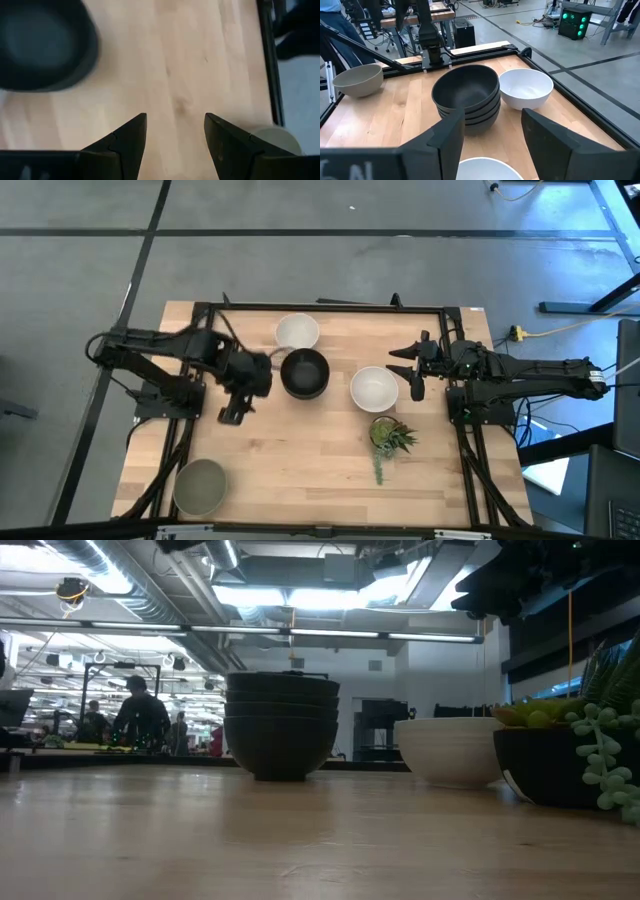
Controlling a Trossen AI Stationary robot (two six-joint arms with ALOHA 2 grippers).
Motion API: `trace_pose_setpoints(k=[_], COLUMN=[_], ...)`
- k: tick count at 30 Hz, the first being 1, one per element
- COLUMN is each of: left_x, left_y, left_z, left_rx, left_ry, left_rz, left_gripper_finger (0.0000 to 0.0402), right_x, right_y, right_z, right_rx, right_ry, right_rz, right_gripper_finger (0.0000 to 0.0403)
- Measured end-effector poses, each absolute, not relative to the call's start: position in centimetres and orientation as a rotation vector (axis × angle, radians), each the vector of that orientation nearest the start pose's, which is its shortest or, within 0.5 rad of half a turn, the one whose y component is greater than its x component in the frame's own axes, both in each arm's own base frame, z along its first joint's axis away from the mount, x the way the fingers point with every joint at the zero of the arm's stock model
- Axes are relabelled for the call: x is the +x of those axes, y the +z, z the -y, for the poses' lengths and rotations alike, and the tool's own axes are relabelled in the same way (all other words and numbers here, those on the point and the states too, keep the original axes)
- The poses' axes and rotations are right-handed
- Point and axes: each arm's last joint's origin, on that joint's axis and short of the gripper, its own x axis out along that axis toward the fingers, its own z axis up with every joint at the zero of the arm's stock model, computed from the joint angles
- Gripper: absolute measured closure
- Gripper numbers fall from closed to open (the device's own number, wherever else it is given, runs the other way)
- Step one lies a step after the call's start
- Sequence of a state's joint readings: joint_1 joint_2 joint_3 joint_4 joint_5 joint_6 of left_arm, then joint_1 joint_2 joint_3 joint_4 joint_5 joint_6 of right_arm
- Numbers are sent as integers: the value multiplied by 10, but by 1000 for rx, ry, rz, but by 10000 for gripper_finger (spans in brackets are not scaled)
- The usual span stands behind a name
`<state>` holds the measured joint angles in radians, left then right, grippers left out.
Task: Nest bowls inside each other
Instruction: Stack the gray bowl on top of the black bowl
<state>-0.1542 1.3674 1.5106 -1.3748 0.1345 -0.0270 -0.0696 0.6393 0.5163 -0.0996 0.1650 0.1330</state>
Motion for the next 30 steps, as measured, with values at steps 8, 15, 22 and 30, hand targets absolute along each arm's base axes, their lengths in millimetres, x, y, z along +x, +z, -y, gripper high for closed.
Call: trace_pose_setpoints(k=[8,15,22,30], left_x=[219,200,175,158], left_y=[324,297,276,247], left_z=[93,131,154,171], left_rx=[28,-59,33,-8], left_ry=[-354,-388,-359,-342], left_rz=[-1352,-1443,-1513,-1552], left_gripper_finger=[208,209,209,208], right_x=[152,152,152,152], right_y=[270,270,270,270], right_z=[15,15,15,14], right_rx=[189,253,325,351], right_ry=[-254,-261,-267,-259], right_rz=[-193,-185,-176,-174], right_gripper_finger=[205,205,205,205])
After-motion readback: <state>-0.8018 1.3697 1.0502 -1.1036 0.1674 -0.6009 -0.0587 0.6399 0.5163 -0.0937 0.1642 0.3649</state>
